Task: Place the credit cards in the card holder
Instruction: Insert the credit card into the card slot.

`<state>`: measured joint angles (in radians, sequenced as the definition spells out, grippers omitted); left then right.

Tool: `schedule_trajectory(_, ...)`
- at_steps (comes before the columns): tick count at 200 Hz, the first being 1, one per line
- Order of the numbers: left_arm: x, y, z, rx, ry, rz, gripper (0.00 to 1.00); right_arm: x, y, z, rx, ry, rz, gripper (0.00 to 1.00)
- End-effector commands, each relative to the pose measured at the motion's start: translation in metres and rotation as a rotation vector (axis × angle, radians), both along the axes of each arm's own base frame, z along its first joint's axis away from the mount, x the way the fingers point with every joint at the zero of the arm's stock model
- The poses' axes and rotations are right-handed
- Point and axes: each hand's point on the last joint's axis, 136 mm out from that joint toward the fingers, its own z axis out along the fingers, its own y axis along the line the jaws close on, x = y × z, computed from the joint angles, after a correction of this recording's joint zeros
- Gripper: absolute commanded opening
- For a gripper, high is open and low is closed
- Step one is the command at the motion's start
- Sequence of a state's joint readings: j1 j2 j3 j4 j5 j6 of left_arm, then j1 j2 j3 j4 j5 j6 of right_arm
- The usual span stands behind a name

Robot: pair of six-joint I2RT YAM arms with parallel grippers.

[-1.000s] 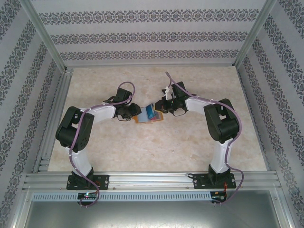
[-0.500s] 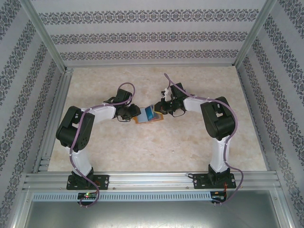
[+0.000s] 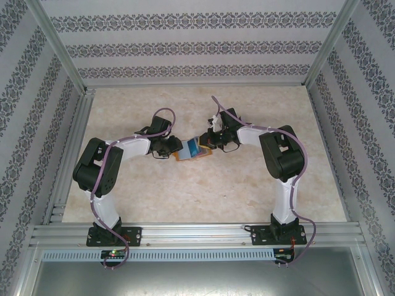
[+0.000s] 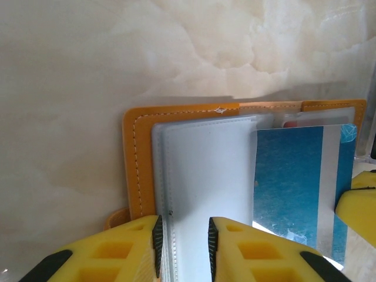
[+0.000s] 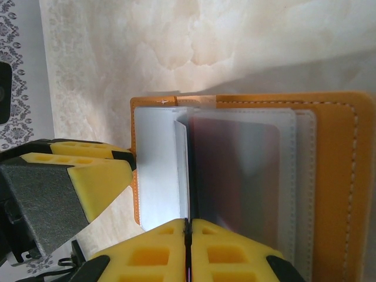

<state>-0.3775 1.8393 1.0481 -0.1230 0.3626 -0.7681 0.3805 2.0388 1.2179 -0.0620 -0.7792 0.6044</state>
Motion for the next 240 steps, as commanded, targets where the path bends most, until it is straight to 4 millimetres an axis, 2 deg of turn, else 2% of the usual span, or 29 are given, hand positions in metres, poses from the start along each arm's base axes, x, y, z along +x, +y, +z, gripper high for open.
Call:
schedule_trajectory(1, -0.001, 0.0, -0.006, -0.011, 0.019, 0.01, 0.3, 0.0, 0.009, -0.001, 0.011, 0.006, 0.017, 0.11)
schedule_trajectory(69, -0.002, -0.002, -0.007, -0.016, 0.018, 0.011, 0.3, 0.0, 0.013, -0.002, 0.002, 0.007, 0.016, 0.11)
schedule_trajectory(171, -0.011, 0.0, -0.013, -0.016, 0.027, 0.036, 0.3, 0.004, 0.003, -0.011, -0.066, -0.02, -0.06, 0.1)
schedule_trajectory(240, -0.011, -0.002, -0.012, -0.023, 0.019, 0.034, 0.3, -0.002, 0.013, -0.013, -0.078, -0.037, -0.057, 0.11)
